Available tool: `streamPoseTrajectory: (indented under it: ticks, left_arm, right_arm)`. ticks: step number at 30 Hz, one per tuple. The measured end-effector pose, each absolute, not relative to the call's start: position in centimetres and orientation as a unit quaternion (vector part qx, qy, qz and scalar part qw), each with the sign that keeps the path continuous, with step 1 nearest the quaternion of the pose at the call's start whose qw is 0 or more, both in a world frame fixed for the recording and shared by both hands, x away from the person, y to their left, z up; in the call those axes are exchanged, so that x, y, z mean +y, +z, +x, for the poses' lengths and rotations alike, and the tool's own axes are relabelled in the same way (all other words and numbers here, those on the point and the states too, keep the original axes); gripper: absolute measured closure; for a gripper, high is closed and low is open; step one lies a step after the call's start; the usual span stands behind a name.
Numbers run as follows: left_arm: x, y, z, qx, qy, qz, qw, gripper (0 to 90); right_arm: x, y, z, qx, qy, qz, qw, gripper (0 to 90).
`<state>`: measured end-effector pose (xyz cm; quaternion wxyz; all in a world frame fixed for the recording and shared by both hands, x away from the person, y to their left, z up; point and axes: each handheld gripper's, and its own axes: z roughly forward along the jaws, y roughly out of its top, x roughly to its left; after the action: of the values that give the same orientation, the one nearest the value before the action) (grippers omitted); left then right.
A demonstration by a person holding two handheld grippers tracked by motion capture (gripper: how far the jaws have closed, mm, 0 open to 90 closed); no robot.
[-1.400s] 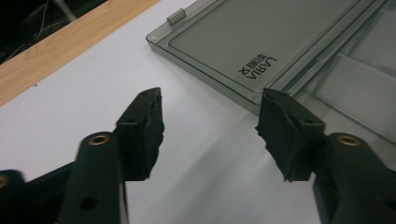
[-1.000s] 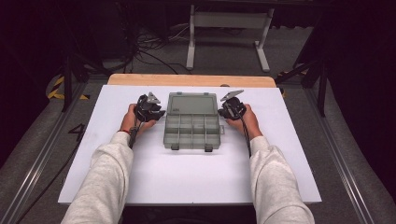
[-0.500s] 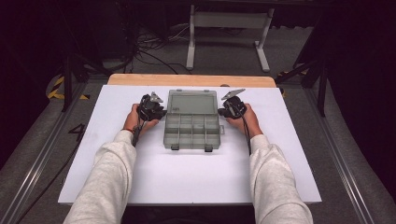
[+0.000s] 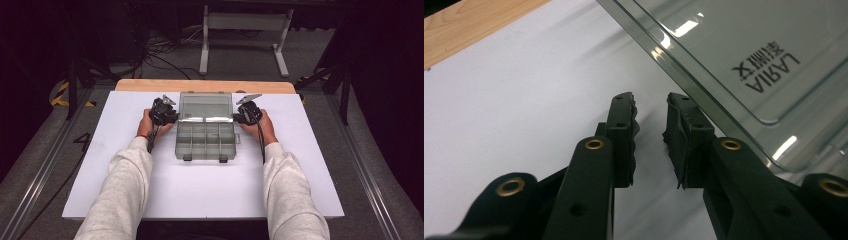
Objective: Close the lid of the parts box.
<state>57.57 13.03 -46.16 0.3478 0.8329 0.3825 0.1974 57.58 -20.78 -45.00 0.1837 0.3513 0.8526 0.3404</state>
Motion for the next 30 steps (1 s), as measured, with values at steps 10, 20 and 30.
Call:
streamPoseTrajectory:
  ticks: [10,20,30]
  left_arm:
    - [12.5,-45.7,58.5,0.393,0.201,0.827,0.348,74.6]
    - [12.8,-44.5,58.9,0.401,0.207,0.808,0.378,73.8]
    - [12.5,-42.9,58.4,0.386,0.228,0.803,0.392,72.6]
  right_arm:
    - [-20.7,-45.2,58.0,0.846,0.354,0.354,0.183,90.0]
    - [-20.7,-44.8,57.8,0.834,0.377,0.352,0.194,90.0]
    - [-21.1,-43.8,57.5,0.822,0.402,0.347,0.205,90.0]
